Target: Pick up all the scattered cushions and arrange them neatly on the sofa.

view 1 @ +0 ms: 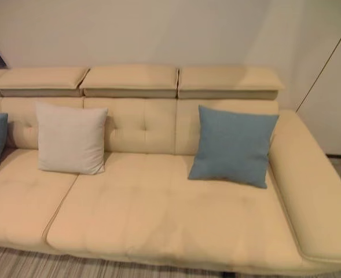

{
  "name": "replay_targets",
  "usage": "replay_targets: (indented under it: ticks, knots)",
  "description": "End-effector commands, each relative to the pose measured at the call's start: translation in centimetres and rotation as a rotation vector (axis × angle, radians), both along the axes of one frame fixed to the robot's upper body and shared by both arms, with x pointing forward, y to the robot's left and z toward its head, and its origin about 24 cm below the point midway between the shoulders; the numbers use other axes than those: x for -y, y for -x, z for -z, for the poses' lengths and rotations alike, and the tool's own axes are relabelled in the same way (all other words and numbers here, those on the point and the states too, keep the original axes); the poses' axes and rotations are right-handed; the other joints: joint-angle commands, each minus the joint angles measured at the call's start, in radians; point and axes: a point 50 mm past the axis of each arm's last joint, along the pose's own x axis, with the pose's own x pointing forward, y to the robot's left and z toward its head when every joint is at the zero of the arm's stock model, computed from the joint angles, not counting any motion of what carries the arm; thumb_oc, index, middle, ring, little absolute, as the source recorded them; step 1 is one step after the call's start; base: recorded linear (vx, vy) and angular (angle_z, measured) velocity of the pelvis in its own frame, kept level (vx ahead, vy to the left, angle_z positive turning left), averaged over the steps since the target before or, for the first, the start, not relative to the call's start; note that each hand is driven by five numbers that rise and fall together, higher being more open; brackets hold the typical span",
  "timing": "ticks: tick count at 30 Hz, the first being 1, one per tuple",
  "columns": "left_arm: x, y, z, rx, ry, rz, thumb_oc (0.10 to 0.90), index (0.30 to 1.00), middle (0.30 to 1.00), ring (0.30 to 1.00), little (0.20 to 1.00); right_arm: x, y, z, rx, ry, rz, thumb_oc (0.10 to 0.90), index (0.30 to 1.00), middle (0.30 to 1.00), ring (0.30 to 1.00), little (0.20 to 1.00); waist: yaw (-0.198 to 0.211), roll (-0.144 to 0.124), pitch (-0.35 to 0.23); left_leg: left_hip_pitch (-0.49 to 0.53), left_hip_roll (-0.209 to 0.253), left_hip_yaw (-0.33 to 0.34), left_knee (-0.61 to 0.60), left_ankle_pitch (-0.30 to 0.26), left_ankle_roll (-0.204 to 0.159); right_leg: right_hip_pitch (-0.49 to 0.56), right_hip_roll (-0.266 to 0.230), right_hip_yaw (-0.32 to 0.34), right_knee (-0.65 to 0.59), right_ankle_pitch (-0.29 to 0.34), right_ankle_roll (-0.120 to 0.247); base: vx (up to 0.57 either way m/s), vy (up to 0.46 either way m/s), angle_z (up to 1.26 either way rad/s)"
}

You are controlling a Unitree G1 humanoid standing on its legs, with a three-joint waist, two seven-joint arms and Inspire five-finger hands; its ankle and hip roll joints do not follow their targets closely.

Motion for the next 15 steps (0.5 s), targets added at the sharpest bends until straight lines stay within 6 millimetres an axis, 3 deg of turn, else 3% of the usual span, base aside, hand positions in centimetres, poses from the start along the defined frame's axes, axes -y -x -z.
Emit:
replay_targets:
  ticks: [1, 3, 4, 6, 10, 15]
  knots:
    - [-1.9, 0.9, -0.4, -0.027, -0.069, -0.092, 0.8, 0.9, 0.9, 0.9, 0.9, 4.8, -1.0, -1.9, 0.016, 0.138, -0.033, 0.8, 0.9, 0.9, 0.9, 0.9, 0.034, 0.031, 0.018, 0.112, 0.068, 0.012, -0.29, 0.094, -0.051, 0.068, 0.207, 0.009, 0.244, -0.363, -0.011, -0.21, 0.126, -1.06]
    - [-2.1, 0.7, -0.5, -0.016, -0.064, -0.093, 0.8, 0.9, 0.9, 0.9, 0.9, 4.7, -0.8, -1.8, -0.004, 0.136, -0.05, 0.8, 0.9, 0.9, 0.9, 0.9, 0.032, 0.034, 0.015, 0.113, 0.067, 0.043, -0.3, 0.095, -0.052, 0.032, 0.203, -0.021, 0.263, -0.35, -0.012, -0.14, 0.064, -0.86]
    - [-2.0, 0.9, -0.4, -0.02, -0.056, -0.085, 0.8, 0.9, 0.9, 0.9, 0.9, 4.6, -0.3, -1.7, -0.027, 0.134, -0.09, 0.8, 0.9, 0.9, 0.9, 0.9, 0.027, 0.028, 0.015, 0.114, 0.063, 0.072, -0.295, 0.087, -0.055, 0.047, 0.187, -0.039, 0.207, -0.353, -0.021, -0.05, -0.056, -0.65]
    - [-2.3, 0.8, -0.5, 0.022, -0.037, -0.183, 0.8, 0.9, 0.9, 0.9, 0.9, 4.6, 0.0, -1.6, -0.032, 0.103, -0.078, 0.8, 0.9, 0.9, 0.9, 0.9, 0.002, 0.04, 0.025, 0.128, 0.082, 0.098, -0.301, 0.083, -0.054, 0.0, 0.185, -0.013, 0.197, -0.318, 0.0, -0.07, -0.11, -0.38]
    - [-2.5, 2.4, -0.4, -0.003, -0.027, -0.262, 0.8, 0.9, 0.9, 0.9, 0.9, 5.8, 0.4, -2.1, -0.042, 0.115, -0.096, 0.8, 0.9, 0.9, 0.9, 0.9, -0.016, 0.034, 0.016, 0.164, 0.088, 0.142, -0.334, 0.092, -0.054, 0.042, 0.189, 0.028, 0.083, -0.284, 0.005, 0.04, -0.102, -0.35]
    - [-1.2, 0.3, -0.3, 0.086, 0.021, -0.283, 0.8, 0.9, 0.9, 0.9, 0.9, 5.1, 1.1, -1.7, -0.056, 0.08, -0.117, 0.8, 0.9, 0.9, 0.9, 0.9, -0.031, 0.043, -0.015, 0.197, 0.097, 0.161, -0.405, 0.129, -0.068, 0.119, 0.201, 0.045, -0.023, -0.277, 0.006, 0.02, -0.094, -0.27]
